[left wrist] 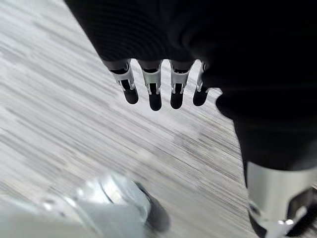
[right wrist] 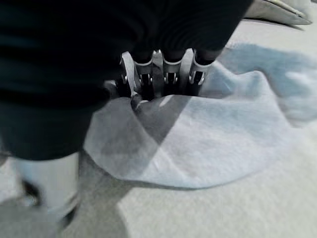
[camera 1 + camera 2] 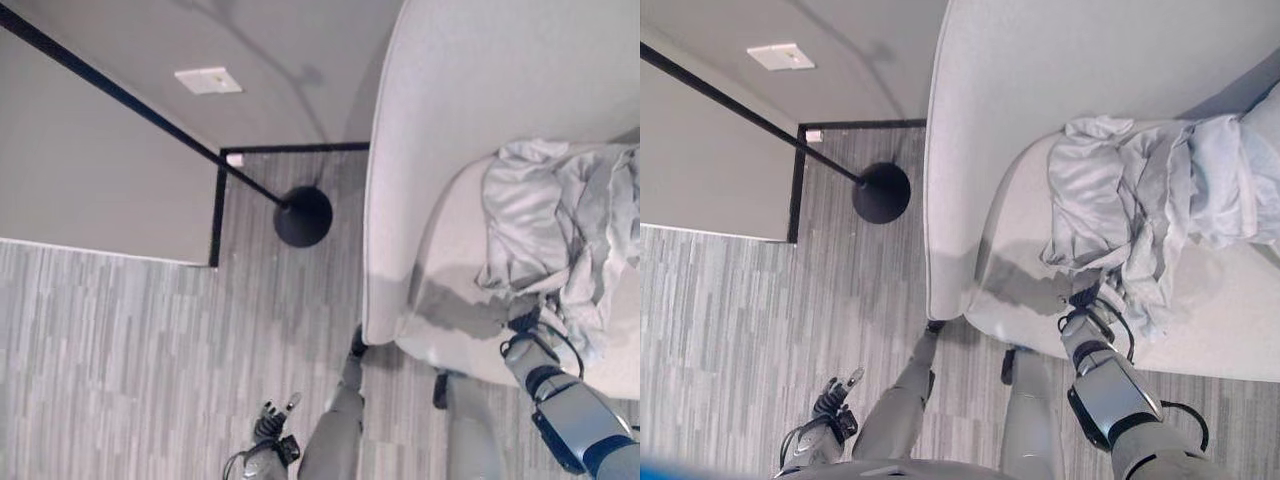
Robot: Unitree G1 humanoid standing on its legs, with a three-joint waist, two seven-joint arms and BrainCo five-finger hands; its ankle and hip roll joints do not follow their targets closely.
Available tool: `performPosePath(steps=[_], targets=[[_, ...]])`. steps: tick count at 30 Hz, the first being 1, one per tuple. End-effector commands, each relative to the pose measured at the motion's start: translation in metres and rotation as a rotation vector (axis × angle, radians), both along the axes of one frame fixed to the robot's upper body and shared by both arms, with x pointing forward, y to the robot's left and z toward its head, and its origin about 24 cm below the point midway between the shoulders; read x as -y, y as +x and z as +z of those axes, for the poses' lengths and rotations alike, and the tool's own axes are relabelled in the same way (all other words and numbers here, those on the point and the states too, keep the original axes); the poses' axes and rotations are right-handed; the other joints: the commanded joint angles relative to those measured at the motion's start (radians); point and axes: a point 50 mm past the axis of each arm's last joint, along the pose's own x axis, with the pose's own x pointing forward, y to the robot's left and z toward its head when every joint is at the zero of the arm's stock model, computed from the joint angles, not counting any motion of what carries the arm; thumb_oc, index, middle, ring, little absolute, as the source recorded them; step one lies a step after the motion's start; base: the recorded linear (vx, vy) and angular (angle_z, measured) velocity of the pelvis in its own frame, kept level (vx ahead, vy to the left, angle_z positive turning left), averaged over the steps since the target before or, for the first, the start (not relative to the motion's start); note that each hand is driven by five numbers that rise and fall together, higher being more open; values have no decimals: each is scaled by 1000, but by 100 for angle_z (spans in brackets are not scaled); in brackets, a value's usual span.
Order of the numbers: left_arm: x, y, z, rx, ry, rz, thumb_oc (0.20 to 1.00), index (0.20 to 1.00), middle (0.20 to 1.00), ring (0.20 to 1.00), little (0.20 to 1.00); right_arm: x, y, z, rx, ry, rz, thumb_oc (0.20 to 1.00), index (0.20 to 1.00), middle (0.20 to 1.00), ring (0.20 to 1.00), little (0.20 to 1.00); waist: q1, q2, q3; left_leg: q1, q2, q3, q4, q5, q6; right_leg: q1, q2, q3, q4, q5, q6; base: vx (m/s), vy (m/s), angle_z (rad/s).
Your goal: Hang the clothes on the sofa on the clothes rack.
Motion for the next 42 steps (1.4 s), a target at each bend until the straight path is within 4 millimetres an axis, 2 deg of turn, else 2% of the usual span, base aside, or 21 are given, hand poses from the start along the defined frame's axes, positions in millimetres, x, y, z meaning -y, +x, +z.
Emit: performPosePath(steps=[1, 5, 8, 10, 13, 14, 15, 22, 25, 28, 30, 34, 37, 38, 41, 42], targets=[[-16, 4, 3, 7, 50, 22, 1000, 1000, 1000, 1000, 1000, 1, -5, -11, -134, 131, 31, 200, 200, 200, 200, 200, 30, 9, 25, 132, -80, 0, -22, -16, 9, 21, -46, 89, -40, 36, 71, 2, 10, 4], [-18, 2, 1, -19, 58, 7, 1000, 1000, 1000, 1000, 1000, -10, -12, -24, -187, 156, 90, 200, 200, 200, 200, 200, 12, -5, 33, 135, -83, 9, -22, -15, 11, 27, -42, 92, -49, 43, 67, 3, 0, 9], [-26, 5, 1, -40, 83, 22, 1000, 1000, 1000, 1000, 1000, -14, -30, -42, -206, 227, 67, 200, 200, 200, 200, 200, -14, -21, 37, 167, -85, 13, -22, -21, 14, 78, -45, 85, -71, 50, 69, -5, -13, 8], [-26, 7, 2, -37, 87, 21, 1000, 1000, 1000, 1000, 1000, -15, -34, -46, -213, 246, 61, 200, 200, 200, 200, 200, -19, -26, 36, 178, -85, 15, -22, -23, 14, 95, -47, 83, -77, 51, 70, 8, 4, 15], [-31, 9, 3, -49, 118, 10, 1000, 1000, 1000, 1000, 1000, -17, -45, -54, -202, 304, 37, 200, 200, 200, 200, 200, -35, -56, 22, 228, -80, 27, -22, -33, 16, 177, -55, 78, -115, 57, 73, 21, 6, -7], [-31, 9, 3, -49, 118, 10, 1000, 1000, 1000, 1000, 1000, -17, -45, -54, -202, 304, 37, 200, 200, 200, 200, 200, -35, -56, 23, 229, -80, 27, -22, -33, 16, 179, -55, 78, -116, 57, 73, 0, 0, 0], [-36, 7, 3, -62, 135, 12, 1000, 1000, 1000, 1000, 1000, -17, -48, -57, -184, 343, 12, 200, 200, 200, 200, 200, -43, -74, 14, 259, -78, 32, -22, -42, 20, 218, -60, 78, -129, 60, 75, 25, 24, -6], [-53, 3, 5, -85, 182, 29, 1000, 1000, 1000, 1000, 1000, -35, -45, -58, -47, 538, -6, 200, 200, 200, 200, 200, -73, -140, -40, 362, -77, 57, -22, -77, 41, 339, -72, 95, -185, 75, 89, 21, 42, -9], [-57, -1, 5, -93, 181, 54, 1000, 1000, 1000, 1000, 1000, -51, -30, -48, 92, 707, 4, 200, 200, 200, 200, 200, -84, -161, -65, 397, -75, 74, -22, -88, 47, 384, -71, 98, -208, 83, 94, -2, 50, -3], [-57, -7, 4, -91, 150, 89, 1000, 1000, 1000, 1000, 1000, -72, -14, -28, 255, 919, 61, 200, 200, 200, 200, 200, -96, -175, -92, 428, -76, 89, -22, -96, 52, 418, -71, 104, -225, 92, 101, -19, 63, -18], [-56, -9, 3, -96, 146, 67, 1000, 1000, 1000, 1000, 1000, -86, -11, -21, 346, 1110, 62, 200, 200, 200, 200, 200, -100, -181, -107, 448, -79, 97, -22, -101, 53, 440, -71, 105, -233, 98, 105, -28, 67, -21], [-42, -1, 4, -74, 140, -44, 1000, 1000, 1000, 1000, 1000, -112, -6, 0, 444, 1347, 151, 200, 200, 200, 200, 200, -101, -190, -137, 490, -77, 108, -22, -108, 58, 480, -70, 104, -237, 103, 114, -19, 60, -3], [-35, 4, 6, -49, 133, -95, 1000, 1000, 1000, 1000, 1000, -122, -5, 10, 468, 1418, 202, 200, 200, 200, 200, 200, -100, -191, -149, 510, -77, 115, -22, -112, 60, 498, -70, 105, -241, 103, 117, -19, 49, -8], [-30, 8, 8, -26, 130, -141, 1000, 1000, 1000, 1000, 1000, -132, -2, 22, 495, 1494, 247, 200, 200, 200, 200, 200, -96, -194, -161, 523, -77, 120, -22, -116, 61, 514, -69, 107, -244, 102, 118, -28, 41, -11], [-21, 15, 12, 14, 120, -196, 1000, 1000, 1000, 1000, 1000, -148, 5, 44, 522, 1563, 343, 200, 200, 200, 200, 200, -89, -198, -179, 541, -78, 131, -22, -120, 66, 532, -69, 113, -252, 105, 120, -43, 46, -14], [-16, 18, 15, 36, 114, -230, 1000, 1000, 1000, 1000, 1000, -159, 11, 59, 533, 1617, 401, 200, 200, 200, 200, 200, -84, -201, -191, 550, -79, 136, -22, -123, 69, 540, -69, 117, -254, 107, 121, -39, 38, -9]])
